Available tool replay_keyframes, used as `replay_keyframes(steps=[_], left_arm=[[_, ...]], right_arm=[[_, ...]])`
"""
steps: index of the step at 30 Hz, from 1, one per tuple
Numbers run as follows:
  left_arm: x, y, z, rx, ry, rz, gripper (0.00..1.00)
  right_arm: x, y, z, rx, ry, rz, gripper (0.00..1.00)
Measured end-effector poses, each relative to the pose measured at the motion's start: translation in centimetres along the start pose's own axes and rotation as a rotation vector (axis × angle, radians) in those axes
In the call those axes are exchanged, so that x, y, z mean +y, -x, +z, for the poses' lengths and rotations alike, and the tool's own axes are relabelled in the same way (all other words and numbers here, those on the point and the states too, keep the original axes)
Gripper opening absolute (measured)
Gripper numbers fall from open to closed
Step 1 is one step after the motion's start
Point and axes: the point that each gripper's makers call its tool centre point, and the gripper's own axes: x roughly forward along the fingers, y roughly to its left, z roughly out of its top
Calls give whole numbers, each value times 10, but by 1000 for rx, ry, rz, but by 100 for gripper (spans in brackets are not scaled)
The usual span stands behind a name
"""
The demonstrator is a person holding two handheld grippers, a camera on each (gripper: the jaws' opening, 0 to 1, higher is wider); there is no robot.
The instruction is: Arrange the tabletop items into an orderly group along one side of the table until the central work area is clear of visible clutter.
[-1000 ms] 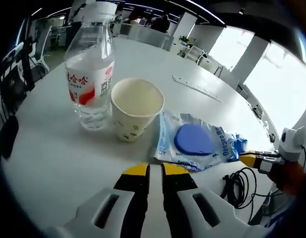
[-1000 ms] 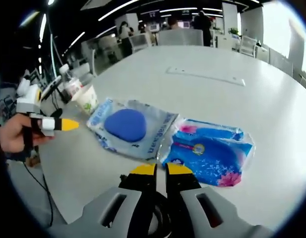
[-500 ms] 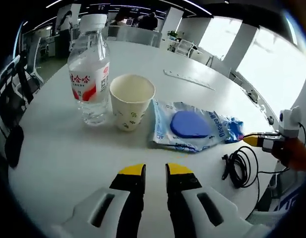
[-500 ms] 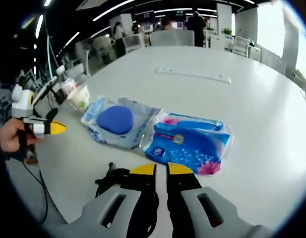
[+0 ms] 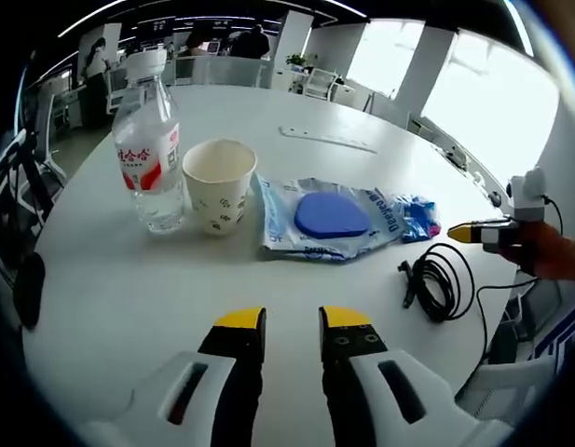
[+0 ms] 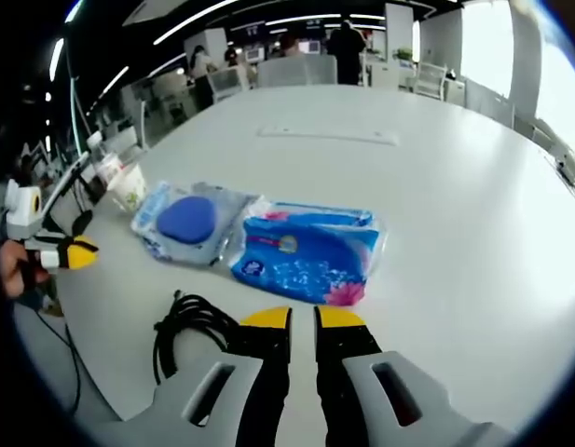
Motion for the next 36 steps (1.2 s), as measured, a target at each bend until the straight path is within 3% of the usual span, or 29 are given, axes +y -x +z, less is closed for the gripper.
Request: replay_keyframes(steps=[11,17,29,36], left_arm=[[-19,9,1,-1,-94,-38,29],[-20,16,-2,1,-126,-47,30],[-23,32,-18,14,-148,-52,32],[-18,43,-21,1,-114,-39,33]], right_arm=[[-18,0,3,-4,-33,-26,7],[-25,-4,8,-8,-41,-37,9],[-44,-15,17,-11,-64,-69,10],[-53,-22,19,-10,-88,-85,10]])
